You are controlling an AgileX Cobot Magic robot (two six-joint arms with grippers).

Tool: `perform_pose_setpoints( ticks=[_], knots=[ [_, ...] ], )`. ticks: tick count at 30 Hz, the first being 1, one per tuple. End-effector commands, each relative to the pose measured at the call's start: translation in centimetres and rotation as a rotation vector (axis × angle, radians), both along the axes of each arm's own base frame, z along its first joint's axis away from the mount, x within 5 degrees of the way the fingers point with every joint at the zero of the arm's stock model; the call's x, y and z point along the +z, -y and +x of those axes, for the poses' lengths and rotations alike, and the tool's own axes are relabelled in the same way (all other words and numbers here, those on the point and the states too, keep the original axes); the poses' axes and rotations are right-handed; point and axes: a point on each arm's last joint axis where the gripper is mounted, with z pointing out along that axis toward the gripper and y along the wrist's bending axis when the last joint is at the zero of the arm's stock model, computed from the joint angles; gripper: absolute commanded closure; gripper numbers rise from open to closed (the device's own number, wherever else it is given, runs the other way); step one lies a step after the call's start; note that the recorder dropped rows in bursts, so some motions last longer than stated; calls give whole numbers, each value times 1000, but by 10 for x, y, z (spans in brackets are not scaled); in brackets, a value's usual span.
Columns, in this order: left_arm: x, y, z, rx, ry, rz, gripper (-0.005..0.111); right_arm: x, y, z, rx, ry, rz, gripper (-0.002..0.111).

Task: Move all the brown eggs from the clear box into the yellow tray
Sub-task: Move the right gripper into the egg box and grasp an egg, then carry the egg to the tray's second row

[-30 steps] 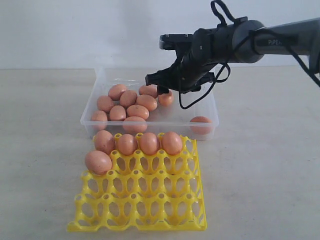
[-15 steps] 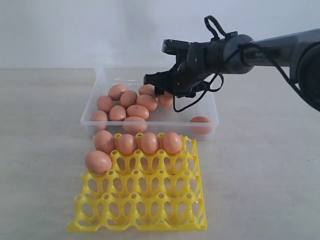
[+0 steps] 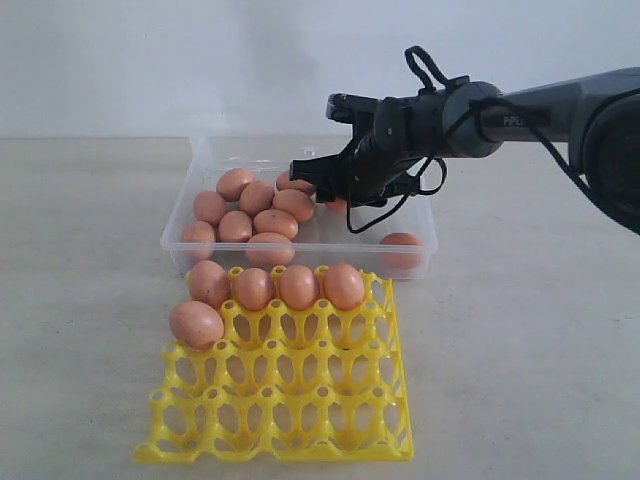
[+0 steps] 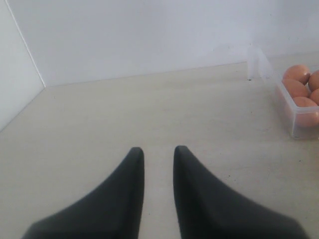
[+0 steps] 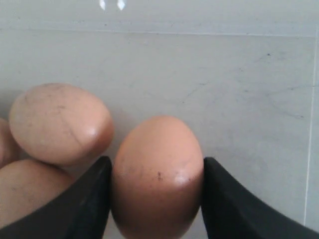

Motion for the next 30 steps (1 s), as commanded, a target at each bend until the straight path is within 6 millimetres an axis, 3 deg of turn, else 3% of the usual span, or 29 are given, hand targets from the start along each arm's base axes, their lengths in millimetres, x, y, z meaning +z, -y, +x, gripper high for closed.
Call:
perform_pose_setpoints(
  ticks=[1,8,12,17,21,26,30],
  knots=[
    [-1,0,0,2,0,-4,85,4,2,-3,3,-49,-17,108],
    [-1,0,0,2,0,-4,85,34,-1,-34,105,32,-110,108],
    [-1,0,0,2,0,-4,85,51,12,-60,126,174,-83,108],
    [-1,0,0,2,0,-4,85,60,31,-115,228,454,-56,108],
    [-1,0,0,2,0,-4,85,57,36,-165,327,580,-42,108],
    [-1,0,0,2,0,-4,85,46,33,-210,310,523,186,108],
    [-1,0,0,2,0,-4,85,58,13,-229,500,531,450,108]
  ],
)
